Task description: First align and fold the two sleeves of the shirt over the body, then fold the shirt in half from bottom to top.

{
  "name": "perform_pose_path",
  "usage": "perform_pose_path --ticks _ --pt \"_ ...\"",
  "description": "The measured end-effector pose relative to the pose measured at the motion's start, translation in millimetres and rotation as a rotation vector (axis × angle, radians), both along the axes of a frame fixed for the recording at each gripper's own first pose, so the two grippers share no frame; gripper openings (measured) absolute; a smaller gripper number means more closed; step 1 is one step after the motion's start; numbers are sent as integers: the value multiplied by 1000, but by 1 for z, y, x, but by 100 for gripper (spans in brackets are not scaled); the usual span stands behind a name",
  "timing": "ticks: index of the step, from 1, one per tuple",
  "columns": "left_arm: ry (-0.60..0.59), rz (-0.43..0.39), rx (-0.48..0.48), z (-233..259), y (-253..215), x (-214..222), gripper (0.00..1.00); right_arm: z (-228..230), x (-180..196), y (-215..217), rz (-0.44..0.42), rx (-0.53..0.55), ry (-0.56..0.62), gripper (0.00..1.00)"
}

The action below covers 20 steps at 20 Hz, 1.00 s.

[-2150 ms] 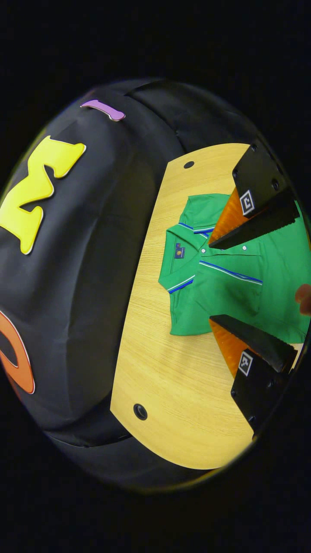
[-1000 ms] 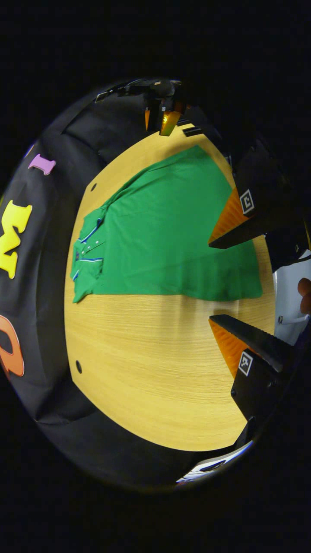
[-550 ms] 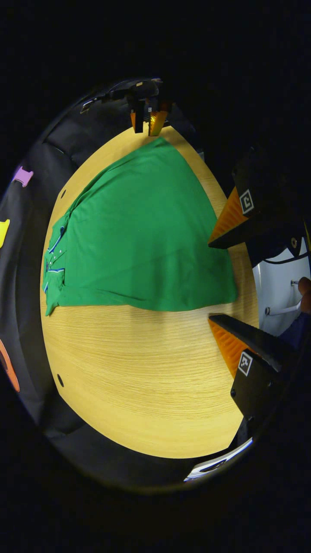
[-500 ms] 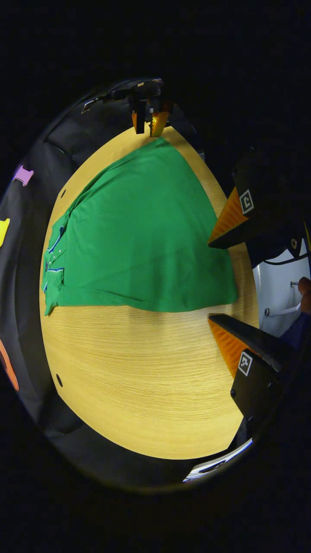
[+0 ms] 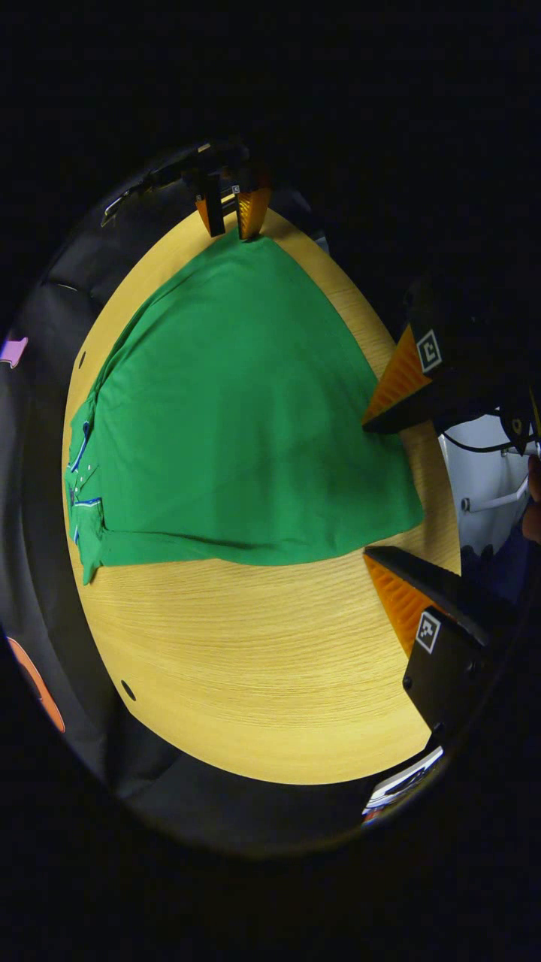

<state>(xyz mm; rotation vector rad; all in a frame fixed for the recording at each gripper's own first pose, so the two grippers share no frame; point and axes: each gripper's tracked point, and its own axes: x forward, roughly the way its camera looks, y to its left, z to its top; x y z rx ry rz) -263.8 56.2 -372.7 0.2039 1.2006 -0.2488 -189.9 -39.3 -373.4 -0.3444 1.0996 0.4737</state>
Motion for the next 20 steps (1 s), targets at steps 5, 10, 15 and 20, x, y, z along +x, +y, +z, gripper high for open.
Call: perform_pose_path --ticks 5,10,15,20 --pt "-2 15 3 -2 0 5 100 0 0 11 54 14 -3 67" --pt "10 -45 -36 -3 -15 13 9 0 1 17 76 3 25 3" --pt "-33 -70 -76 22 -20 28 4 23 17 18 -15 99 42 3" --pt "-83 -70 -89 45 -21 53 4 50 38 23 -53 173 25 2"
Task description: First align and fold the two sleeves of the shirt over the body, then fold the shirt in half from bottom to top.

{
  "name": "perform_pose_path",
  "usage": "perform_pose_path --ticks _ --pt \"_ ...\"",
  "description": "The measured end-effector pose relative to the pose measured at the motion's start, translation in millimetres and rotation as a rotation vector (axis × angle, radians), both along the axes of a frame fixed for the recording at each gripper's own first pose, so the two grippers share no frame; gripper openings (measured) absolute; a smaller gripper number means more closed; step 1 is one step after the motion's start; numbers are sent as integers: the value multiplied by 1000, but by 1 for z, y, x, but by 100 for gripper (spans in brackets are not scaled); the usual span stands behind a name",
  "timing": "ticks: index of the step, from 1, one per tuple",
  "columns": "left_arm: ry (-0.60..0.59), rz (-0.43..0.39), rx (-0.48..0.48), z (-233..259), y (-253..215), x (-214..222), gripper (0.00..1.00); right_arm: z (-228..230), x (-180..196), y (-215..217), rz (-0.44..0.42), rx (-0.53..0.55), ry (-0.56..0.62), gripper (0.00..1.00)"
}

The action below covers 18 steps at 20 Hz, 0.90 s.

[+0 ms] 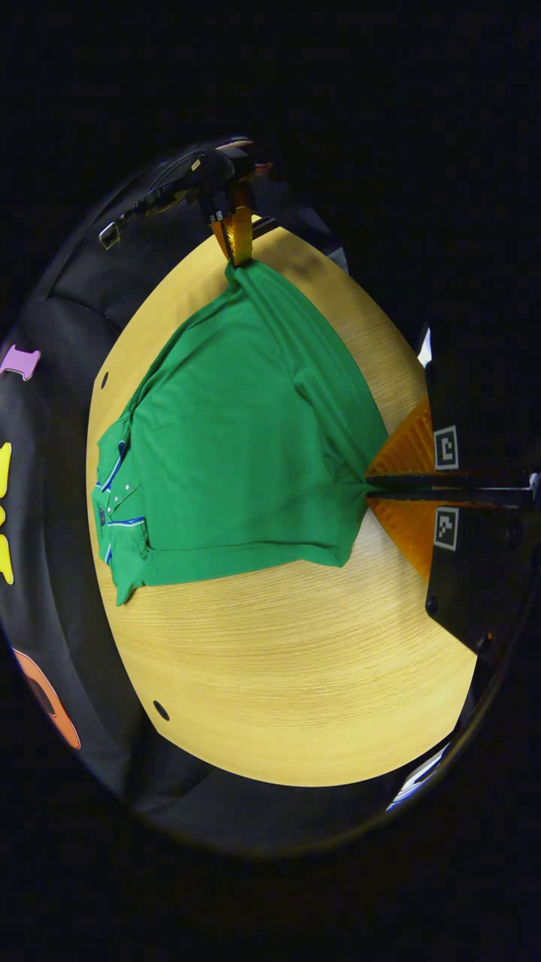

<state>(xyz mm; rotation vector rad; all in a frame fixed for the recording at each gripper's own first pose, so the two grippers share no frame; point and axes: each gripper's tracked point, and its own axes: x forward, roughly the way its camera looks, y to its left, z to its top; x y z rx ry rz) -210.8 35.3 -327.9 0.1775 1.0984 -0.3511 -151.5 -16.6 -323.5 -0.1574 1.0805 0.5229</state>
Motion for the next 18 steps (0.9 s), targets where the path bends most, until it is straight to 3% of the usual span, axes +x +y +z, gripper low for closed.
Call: perform_pose_path --ticks 8,14,18 --pt "-102 20 -26 33 0 63 4 43 53 7 -83 95 -51 2" --pt "-171 66 -66 66 -2 115 4 72 113 13 -119 131 -120 0" --pt "-242 57 -44 79 6 161 4 94 164 22 -145 157 -171 2"
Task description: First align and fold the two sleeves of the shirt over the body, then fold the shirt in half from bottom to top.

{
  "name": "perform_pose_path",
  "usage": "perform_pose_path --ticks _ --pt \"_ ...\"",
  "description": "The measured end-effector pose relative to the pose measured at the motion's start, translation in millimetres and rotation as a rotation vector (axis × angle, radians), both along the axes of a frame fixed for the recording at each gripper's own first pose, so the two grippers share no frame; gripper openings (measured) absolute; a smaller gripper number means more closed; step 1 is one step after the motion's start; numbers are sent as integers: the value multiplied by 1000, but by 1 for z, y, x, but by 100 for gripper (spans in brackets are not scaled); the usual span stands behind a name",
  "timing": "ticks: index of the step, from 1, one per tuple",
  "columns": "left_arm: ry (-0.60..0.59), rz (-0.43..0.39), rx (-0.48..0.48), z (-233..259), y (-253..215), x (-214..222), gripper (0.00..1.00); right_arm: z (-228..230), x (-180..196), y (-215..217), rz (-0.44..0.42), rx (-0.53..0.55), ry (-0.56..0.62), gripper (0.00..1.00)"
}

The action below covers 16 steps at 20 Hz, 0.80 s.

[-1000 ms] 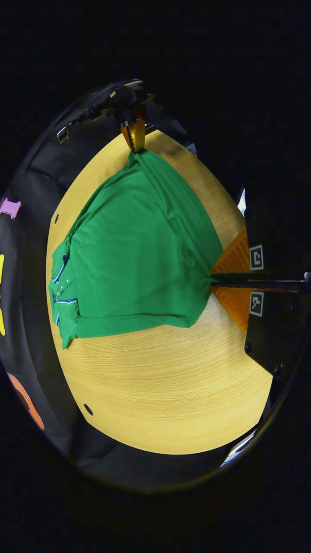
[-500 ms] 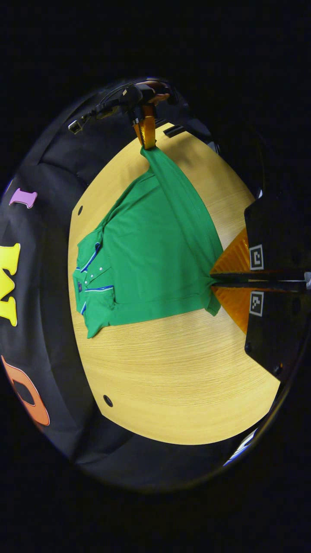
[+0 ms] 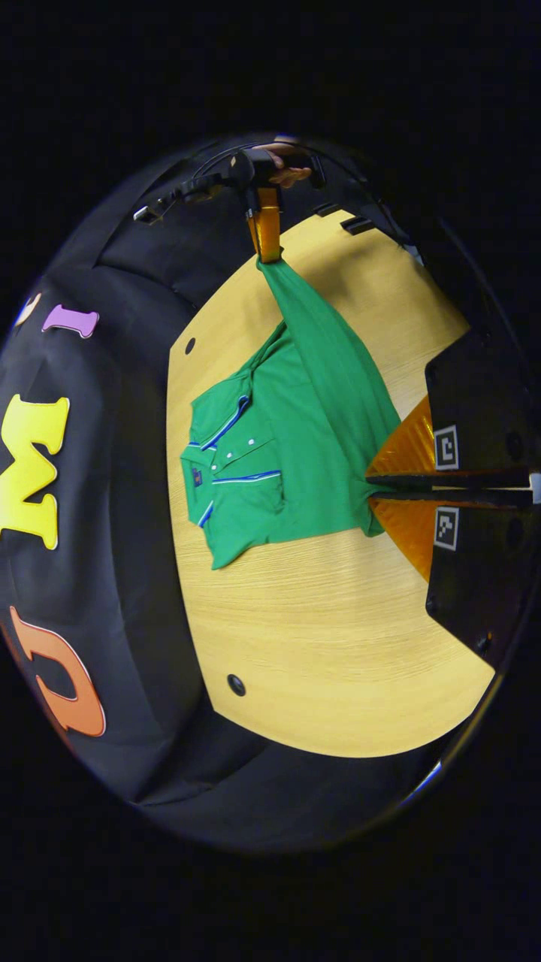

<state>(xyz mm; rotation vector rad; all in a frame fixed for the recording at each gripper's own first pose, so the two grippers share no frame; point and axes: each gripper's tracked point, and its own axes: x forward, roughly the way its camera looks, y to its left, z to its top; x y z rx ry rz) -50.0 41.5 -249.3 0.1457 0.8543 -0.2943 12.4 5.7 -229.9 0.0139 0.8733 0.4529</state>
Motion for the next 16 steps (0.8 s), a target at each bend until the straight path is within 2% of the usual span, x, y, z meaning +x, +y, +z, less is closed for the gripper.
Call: perform_pose_path --ticks 4,10,16 --pt "-44 -11 19 6 2 41 4 16 45 15 -15 7 -47 5" --pt "-116 69 -71 35 8 115 4 36 112 32 -58 43 -78 3" --pt "-198 50 -64 41 13 186 4 57 185 51 -90 78 -123 2"
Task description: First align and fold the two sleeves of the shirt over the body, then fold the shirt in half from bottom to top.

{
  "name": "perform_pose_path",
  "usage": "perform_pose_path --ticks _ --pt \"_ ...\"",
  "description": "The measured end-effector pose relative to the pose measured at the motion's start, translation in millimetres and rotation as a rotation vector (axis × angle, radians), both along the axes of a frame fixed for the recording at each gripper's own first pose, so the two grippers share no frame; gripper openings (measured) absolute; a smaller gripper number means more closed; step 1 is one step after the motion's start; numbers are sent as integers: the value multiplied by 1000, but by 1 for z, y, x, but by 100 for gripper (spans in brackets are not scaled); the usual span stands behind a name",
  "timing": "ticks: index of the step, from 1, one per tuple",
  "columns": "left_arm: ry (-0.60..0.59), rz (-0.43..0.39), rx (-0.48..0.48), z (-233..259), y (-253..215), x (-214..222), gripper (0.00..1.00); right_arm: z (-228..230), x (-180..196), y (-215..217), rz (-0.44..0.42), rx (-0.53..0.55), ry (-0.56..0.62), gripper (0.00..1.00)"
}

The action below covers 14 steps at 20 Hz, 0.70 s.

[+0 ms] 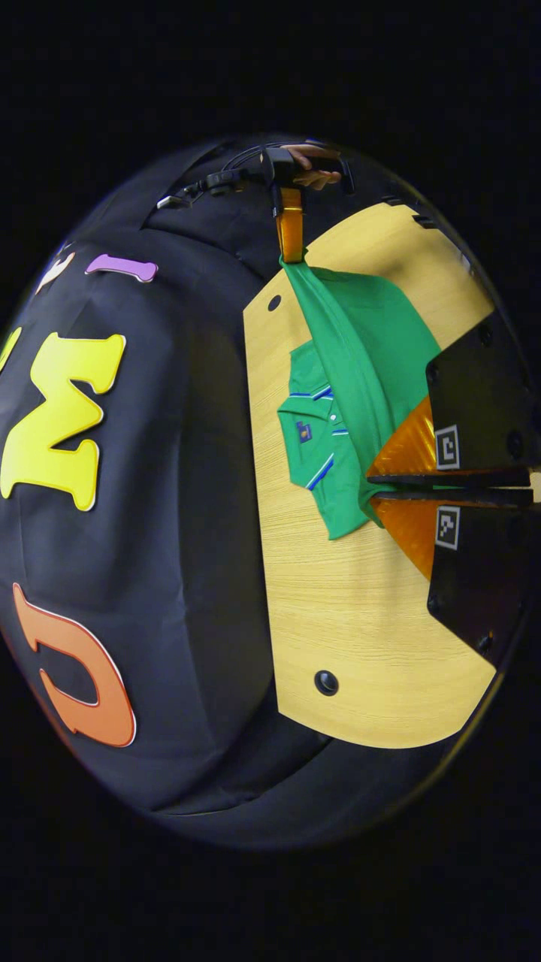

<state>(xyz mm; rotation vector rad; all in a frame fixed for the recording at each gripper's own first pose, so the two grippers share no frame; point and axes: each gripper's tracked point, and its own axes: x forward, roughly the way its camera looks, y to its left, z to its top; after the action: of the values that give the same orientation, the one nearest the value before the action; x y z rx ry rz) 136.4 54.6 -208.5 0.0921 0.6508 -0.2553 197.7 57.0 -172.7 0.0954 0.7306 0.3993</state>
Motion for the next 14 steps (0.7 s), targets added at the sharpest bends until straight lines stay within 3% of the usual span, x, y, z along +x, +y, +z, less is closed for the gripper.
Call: perform_pose_path --ticks 5,11,12,13,14 --pt "-43 7 31 -11 4 52 4 2 57 13 -21 -25 -61 2" --pt "-42 47 18 -42 11 77 4 -29 86 28 -7 -92 -81 3" --pt "-50 49 -3 -44 9 80 11 -33 94 24 -15 -108 -89 3" --pt "-65 51 -24 -45 8 85 11 -37 99 25 -20 -118 -95 2" --pt "-75 61 -31 -47 9 88 5 -41 102 25 -29 -122 -97 3"
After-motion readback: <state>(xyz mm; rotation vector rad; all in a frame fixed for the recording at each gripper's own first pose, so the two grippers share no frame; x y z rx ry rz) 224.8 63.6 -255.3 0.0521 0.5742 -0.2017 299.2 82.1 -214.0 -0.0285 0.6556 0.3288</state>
